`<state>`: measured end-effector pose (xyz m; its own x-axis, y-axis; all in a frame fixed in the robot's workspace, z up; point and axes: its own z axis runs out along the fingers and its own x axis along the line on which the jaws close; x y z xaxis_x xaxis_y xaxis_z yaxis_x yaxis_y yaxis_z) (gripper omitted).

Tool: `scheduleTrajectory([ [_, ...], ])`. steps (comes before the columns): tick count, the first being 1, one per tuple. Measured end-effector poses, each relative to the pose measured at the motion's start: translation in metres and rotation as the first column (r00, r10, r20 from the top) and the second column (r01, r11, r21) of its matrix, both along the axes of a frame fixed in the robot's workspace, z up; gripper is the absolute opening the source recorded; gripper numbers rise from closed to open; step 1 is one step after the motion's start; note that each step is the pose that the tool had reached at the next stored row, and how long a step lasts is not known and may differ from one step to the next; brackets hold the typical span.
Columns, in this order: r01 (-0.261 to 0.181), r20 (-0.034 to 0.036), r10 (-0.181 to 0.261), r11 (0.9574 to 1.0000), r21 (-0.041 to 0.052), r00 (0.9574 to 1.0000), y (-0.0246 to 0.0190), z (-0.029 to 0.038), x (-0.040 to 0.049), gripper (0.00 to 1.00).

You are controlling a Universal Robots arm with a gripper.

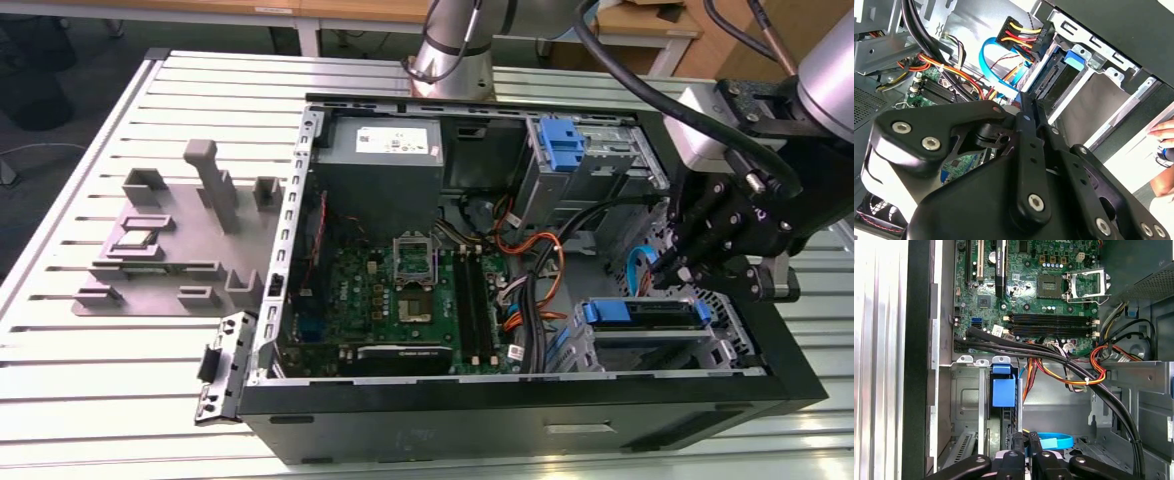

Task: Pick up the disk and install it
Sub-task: 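Insert the first disk wire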

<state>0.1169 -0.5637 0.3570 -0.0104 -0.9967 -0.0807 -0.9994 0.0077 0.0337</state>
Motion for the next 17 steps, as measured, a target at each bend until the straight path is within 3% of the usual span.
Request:
scheduleTrajectory([
  [11,0.000,0.0000,0.000,1.0000,0.0000,1.0000,0.0000,-0.0002,0.0000,0.16],
  [13,0.000,0.0000,0.000,1.0000,0.0000,1.0000,0.0000,-0.0003,0.0000,0.17],
  [14,0.000,0.0000,0.000,1.0000,0.0001,1.0000,0.0000,-0.0003,0.0000,0.23],
  [17,0.000,0.0000,0.000,1.0000,0.0004,1.0000,0.0000,-0.0025,0.0007,0.23],
])
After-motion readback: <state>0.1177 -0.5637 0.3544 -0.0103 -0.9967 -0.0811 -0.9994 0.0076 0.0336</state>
